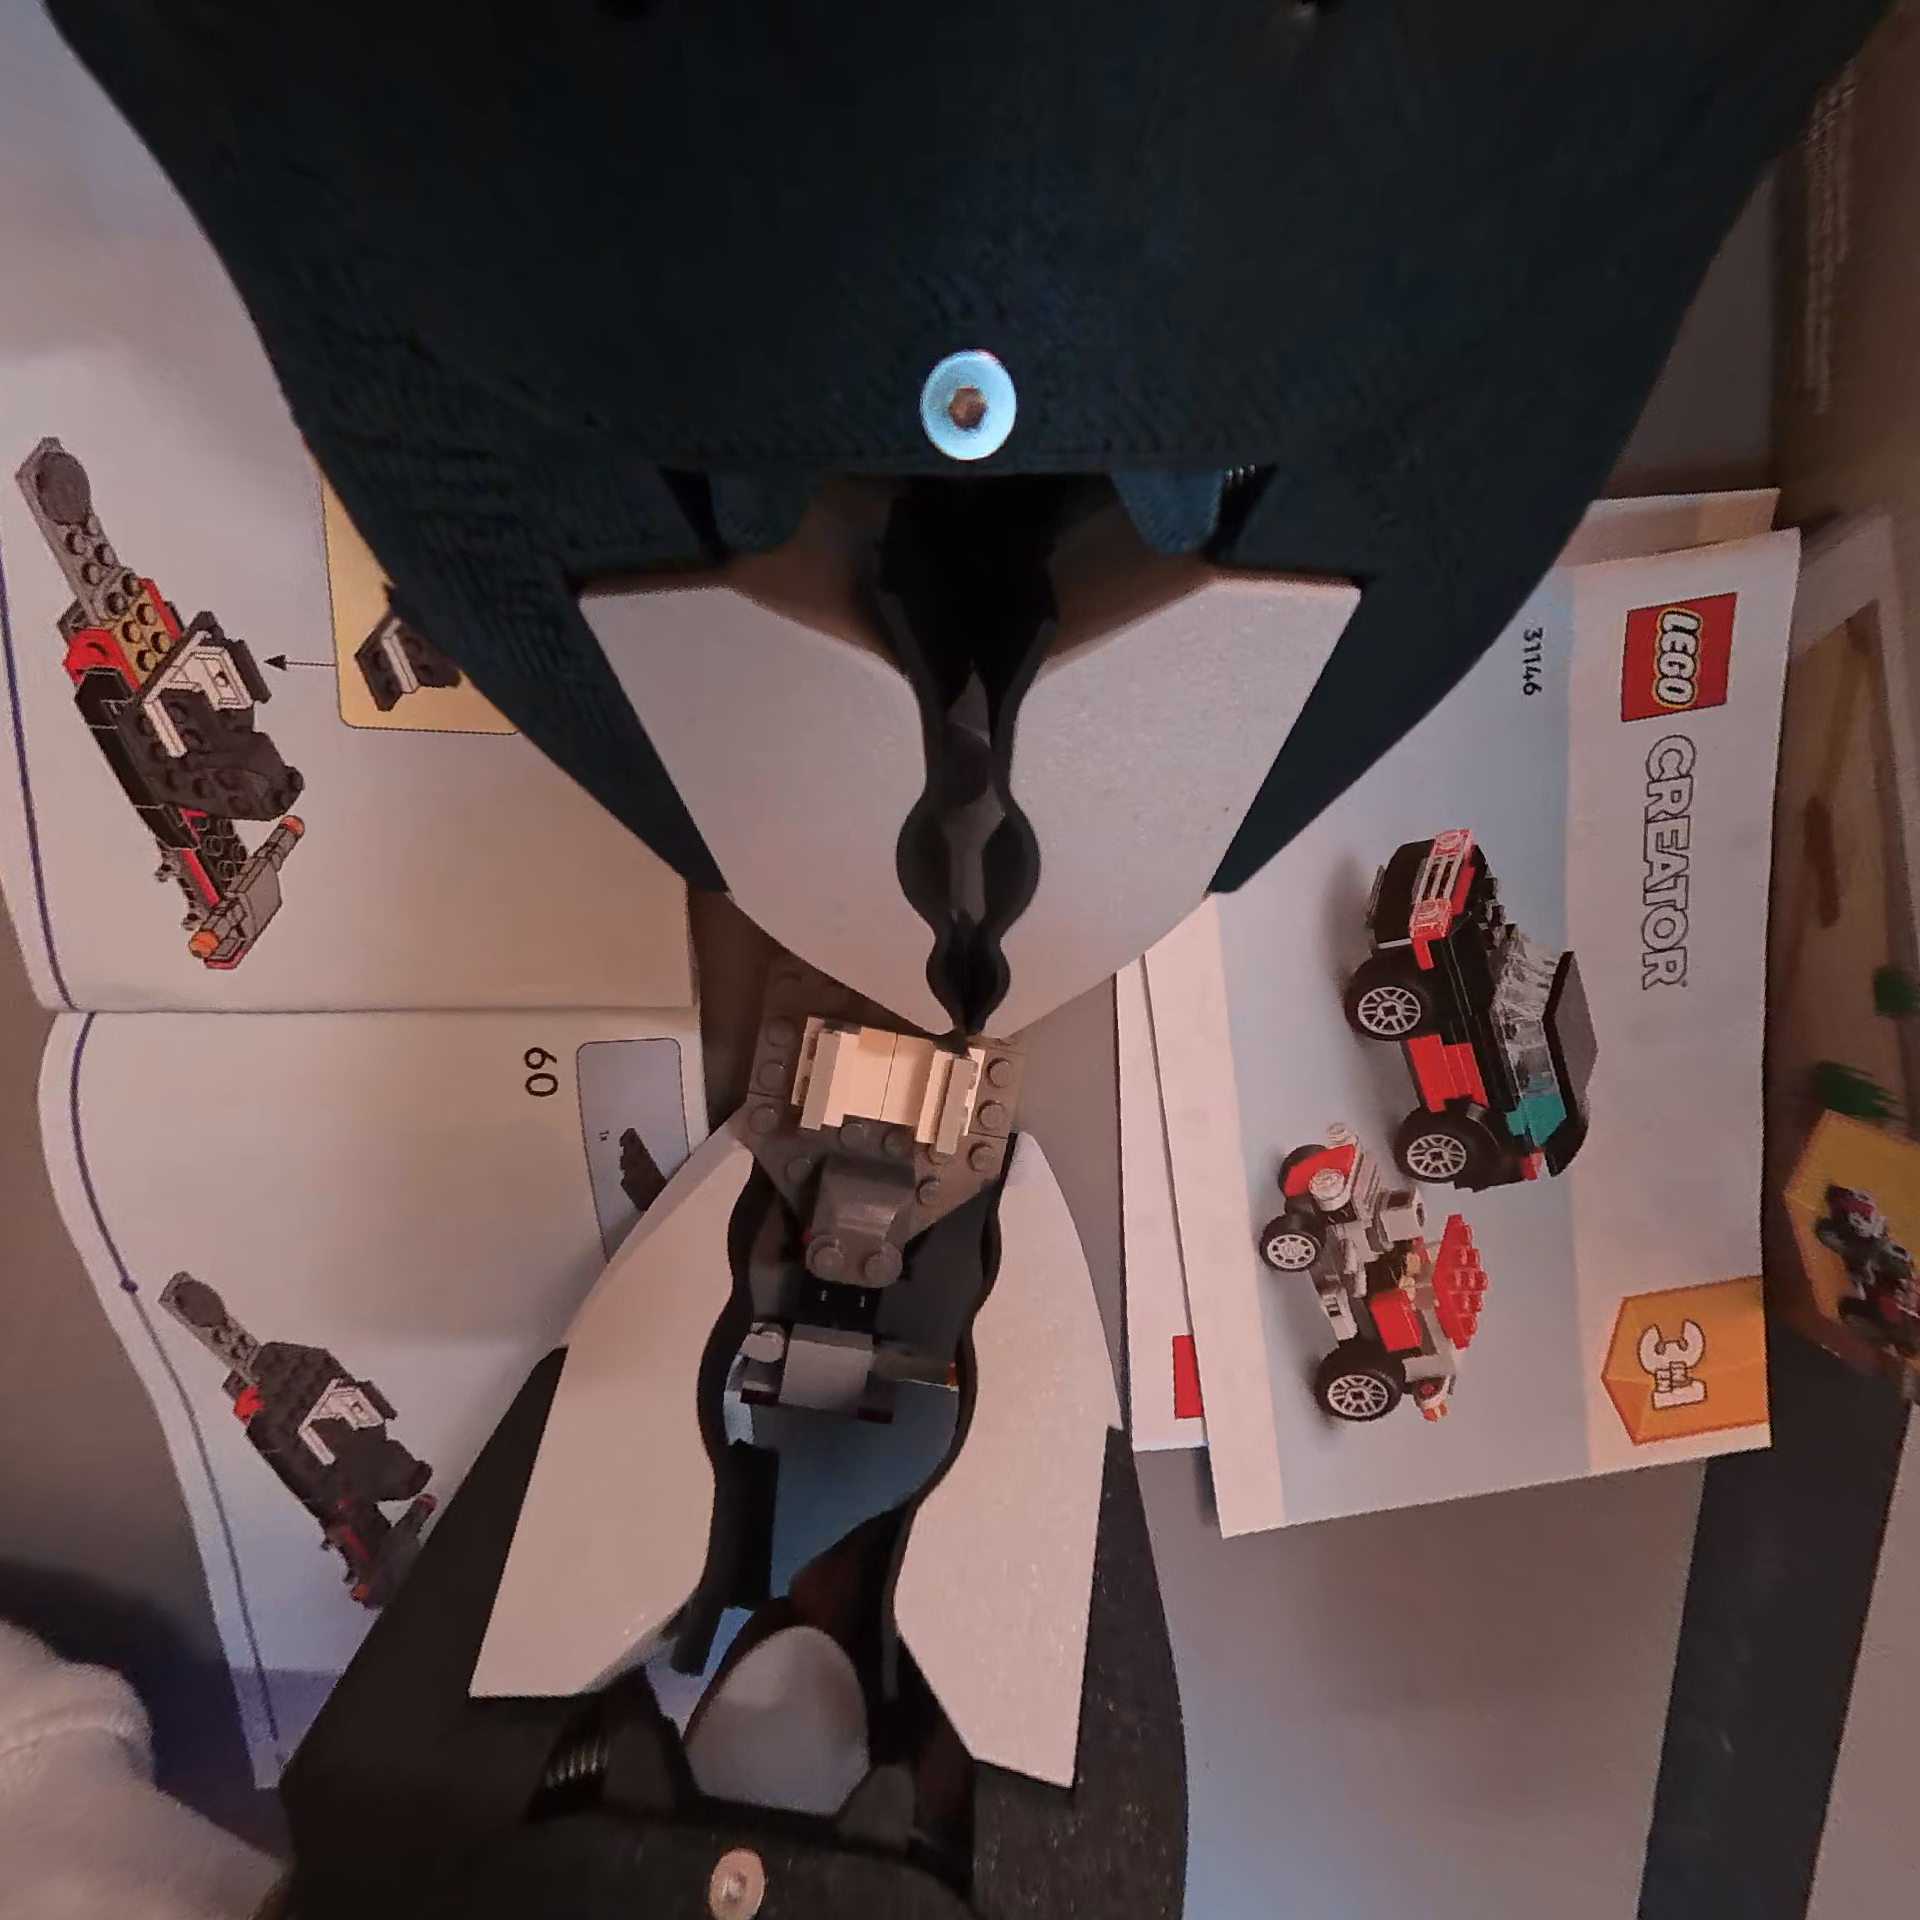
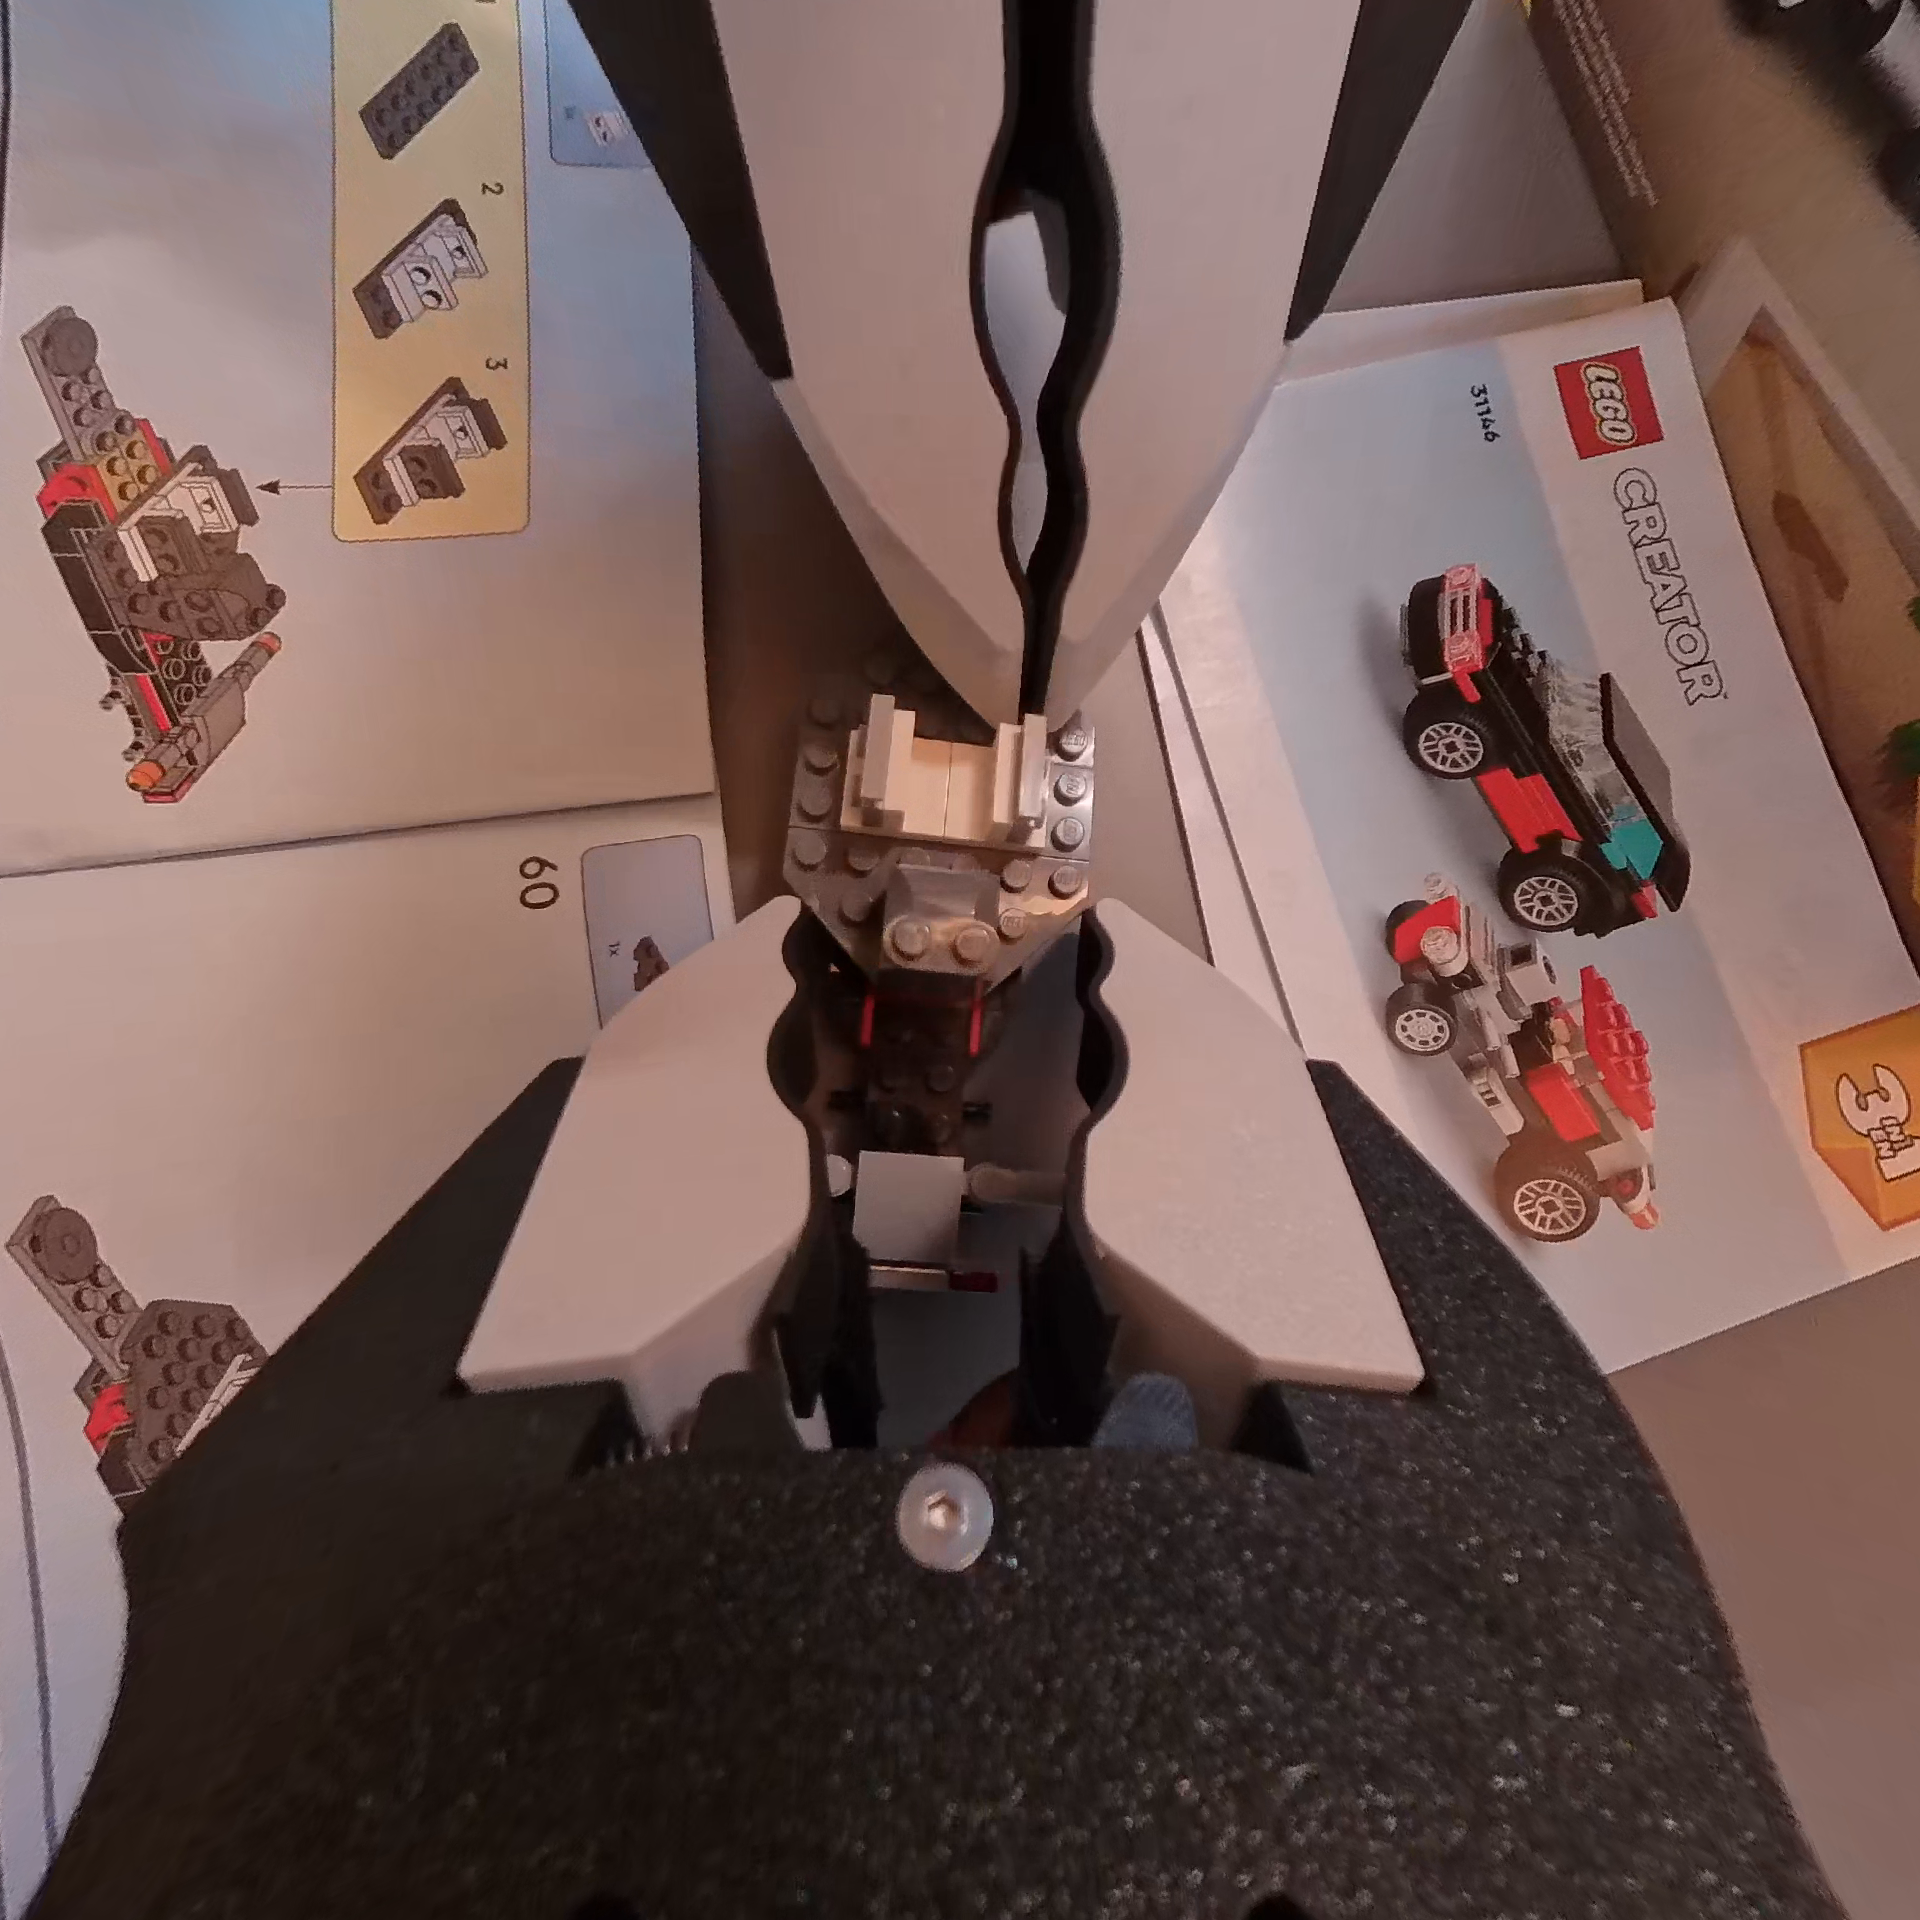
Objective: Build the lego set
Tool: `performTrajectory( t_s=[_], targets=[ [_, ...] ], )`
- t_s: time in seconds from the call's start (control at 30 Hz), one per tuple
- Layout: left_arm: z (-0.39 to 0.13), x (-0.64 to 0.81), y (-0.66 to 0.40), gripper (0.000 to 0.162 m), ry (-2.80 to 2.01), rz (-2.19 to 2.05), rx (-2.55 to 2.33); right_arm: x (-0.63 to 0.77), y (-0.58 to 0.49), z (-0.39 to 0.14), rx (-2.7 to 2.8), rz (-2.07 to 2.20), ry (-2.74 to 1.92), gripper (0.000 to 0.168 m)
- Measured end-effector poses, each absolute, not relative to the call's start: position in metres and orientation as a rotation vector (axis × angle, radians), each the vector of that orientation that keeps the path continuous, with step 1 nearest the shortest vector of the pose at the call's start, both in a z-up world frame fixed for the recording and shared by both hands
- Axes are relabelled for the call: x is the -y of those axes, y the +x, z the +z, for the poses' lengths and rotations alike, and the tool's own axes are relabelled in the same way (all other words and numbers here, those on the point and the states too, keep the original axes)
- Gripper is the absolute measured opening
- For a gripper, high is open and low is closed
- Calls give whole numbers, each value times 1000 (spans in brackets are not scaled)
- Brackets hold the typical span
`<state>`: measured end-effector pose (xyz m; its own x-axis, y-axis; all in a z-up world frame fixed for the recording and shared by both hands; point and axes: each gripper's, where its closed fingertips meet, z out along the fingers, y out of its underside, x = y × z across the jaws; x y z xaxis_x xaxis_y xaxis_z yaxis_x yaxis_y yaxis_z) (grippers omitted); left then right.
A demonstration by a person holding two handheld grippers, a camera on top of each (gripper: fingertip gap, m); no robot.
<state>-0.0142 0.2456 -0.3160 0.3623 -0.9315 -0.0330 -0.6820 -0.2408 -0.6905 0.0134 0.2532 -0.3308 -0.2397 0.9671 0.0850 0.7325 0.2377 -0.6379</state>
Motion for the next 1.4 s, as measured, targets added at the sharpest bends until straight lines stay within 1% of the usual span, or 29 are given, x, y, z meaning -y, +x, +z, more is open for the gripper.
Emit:
performTrajectory(
  t_s=[0.43, 0.53, 0.7, 0.8, 0.87, 0.93, 1.07, 1.2, 1.4],
  targets=[
    [-317, -247, -14, 1, -1943, -316, -1443, -253, 13, -331, 2057, 653, -1553, 48],
    [-313, -248, -17, 1, -1890, -222, -1503, -257, 12, -329, 2037, 604, -1549, 53],
    [-261, -233, -37, 24, -1886, -431, -1259, -256, 13, -309, 1988, 619, -1540, 58],
    [-269, -213, -60, 39, -1961, -473, -1225, -250, 22, -294, 1961, 602, -1573, 60],
    [-288, -205, -70, 43, -2025, -452, -1188, -248, 30, -293, 1944, 550, -1632, 59],
    [-302, -196, -73, 43, -2061, -457, -1149, -247, 39, -295, 1943, 466, -1682, 58],
    [-313, -185, -71, 43, -2094, -464, -1105, -244, 41, -306, 1941, 423, -1721, 56],
    [-298, -170, -67, 43, -2076, -474, -1065, -253, 37, -323, 1944, 411, -1800, 55],
    [-278, -127, -70, 44, -2047, -520, -973, -260, 27, -330, 2050, 406, -1709, 33]
  ],
)
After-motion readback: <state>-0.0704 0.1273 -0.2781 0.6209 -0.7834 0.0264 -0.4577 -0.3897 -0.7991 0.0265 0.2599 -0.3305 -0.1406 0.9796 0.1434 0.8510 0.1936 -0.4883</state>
